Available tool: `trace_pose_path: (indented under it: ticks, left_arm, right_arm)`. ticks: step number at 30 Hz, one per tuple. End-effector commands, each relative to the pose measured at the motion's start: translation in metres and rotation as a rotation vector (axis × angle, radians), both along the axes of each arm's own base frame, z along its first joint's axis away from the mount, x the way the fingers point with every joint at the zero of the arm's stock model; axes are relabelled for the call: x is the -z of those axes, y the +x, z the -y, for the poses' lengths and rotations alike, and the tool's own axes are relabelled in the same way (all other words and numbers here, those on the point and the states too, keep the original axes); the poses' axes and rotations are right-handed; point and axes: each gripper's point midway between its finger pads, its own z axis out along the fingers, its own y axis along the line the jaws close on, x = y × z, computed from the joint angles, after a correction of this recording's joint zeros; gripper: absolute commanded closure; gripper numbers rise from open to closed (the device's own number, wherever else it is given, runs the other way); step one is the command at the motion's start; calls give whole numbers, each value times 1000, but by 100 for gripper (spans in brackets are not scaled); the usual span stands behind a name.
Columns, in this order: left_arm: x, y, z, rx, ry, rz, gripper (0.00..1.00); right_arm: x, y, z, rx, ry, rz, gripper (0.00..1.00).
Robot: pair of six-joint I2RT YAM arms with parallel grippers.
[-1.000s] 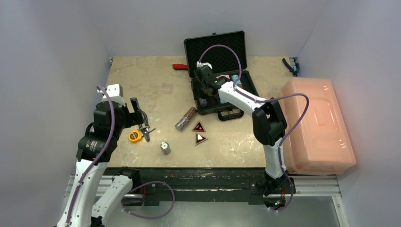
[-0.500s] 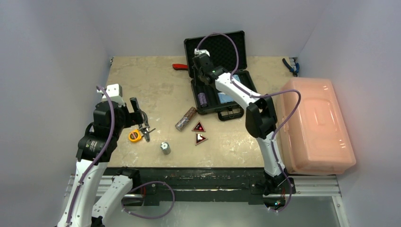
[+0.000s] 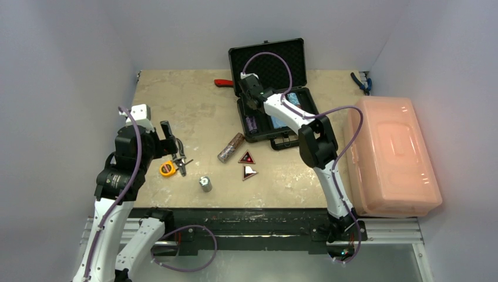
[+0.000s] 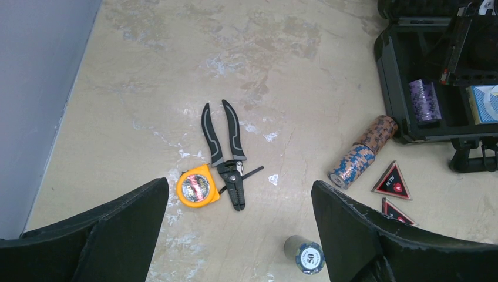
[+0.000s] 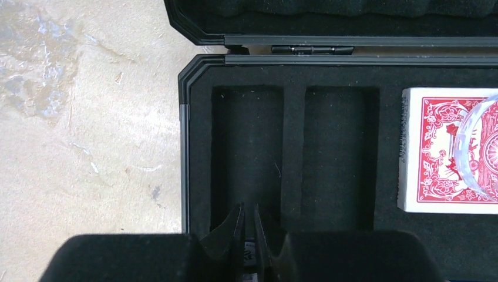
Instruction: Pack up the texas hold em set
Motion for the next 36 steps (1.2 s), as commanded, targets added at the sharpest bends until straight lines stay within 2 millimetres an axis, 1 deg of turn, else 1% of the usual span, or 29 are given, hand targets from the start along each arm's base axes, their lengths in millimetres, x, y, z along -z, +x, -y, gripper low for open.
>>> trace_pose_path:
  ticks: [1,12,17,19,21,27,29,31,33,34,36]
  left_arm:
    - [-5,4,1,12,1,28,9]
    - [-4,5,1,12,0,24,9]
    - [-3,6,-1,6,-1,19,9]
    - [-1,7,-2,2,-3,12,9]
    - [1,8,-1,7,-4,3,8]
    - [13,13,8,48,-18,-56,7]
    - [20,13,13,61,-41,-100,6]
    - [27,9,23,94,-82,-160,5]
    - [37,4,34,130,-112,-204,4]
    - [42,1,37,134,-123,-225,3]
    - [53,-5,45,148,-147,-274,2]
  right_arm:
    - [-16,-12,6,-22,0,1,87]
    - [-9,-29,15,-17,-8,-41,89]
    - [-12,-34,16,-21,4,-42,86]
    - [-17,-34,16,-21,7,-35,81]
    - [-27,-33,15,-22,18,-17,73]
    - [-70,-28,12,-34,56,53,49]
    - [-85,-30,14,-32,70,74,43]
    - [-97,-35,17,-34,82,93,37]
    - [-106,-41,20,-37,102,109,32]
    - [-114,-46,21,-42,118,123,30]
    - [-118,-55,24,-54,134,125,26]
